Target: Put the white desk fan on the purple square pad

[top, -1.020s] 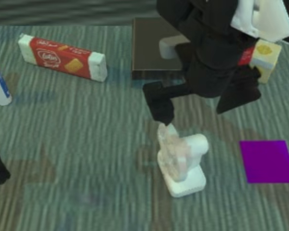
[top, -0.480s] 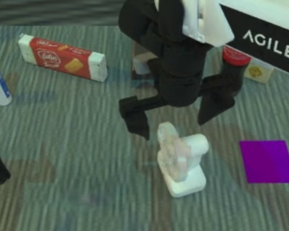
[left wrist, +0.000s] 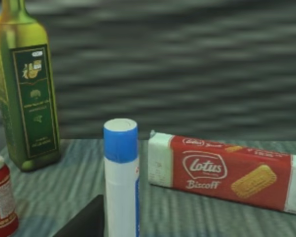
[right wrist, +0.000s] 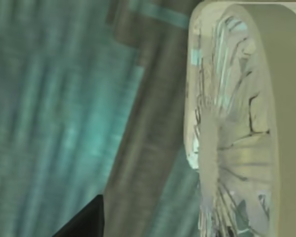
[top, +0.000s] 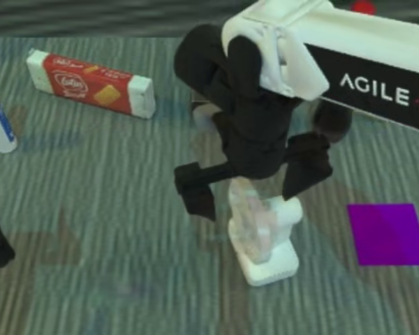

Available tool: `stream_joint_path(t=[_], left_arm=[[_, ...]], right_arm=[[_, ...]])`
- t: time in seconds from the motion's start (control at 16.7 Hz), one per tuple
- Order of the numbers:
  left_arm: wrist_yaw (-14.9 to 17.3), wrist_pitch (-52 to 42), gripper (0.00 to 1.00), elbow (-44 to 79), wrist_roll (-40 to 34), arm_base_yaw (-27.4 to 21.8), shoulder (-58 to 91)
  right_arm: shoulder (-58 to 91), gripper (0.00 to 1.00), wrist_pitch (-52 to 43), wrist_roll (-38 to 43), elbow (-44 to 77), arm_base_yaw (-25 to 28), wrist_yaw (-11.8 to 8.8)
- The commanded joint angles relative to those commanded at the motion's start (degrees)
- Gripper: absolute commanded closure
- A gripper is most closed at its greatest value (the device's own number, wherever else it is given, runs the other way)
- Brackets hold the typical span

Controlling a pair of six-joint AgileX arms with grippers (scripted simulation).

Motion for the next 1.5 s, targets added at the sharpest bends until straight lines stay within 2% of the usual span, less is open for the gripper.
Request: stream_joint_path(t=[0.3,1.08,1.5], left_arm=[[0.0,0.0,0.0,0.0,0.0,0.0,0.0],[0.0,0.0,0.0,0.0,0.0,0.0,0.0],[0.0,0.0,0.0,0.0,0.0,0.0,0.0]], right_arm=[[0.09,0.0,1.91,0.08,-1.9,0.08,0.0],[0.09,0.98,1.91,0.08,-1.9,0.08,0.0],[0.09,1.0,1.91,0.08,-1.9,0.08,0.0]])
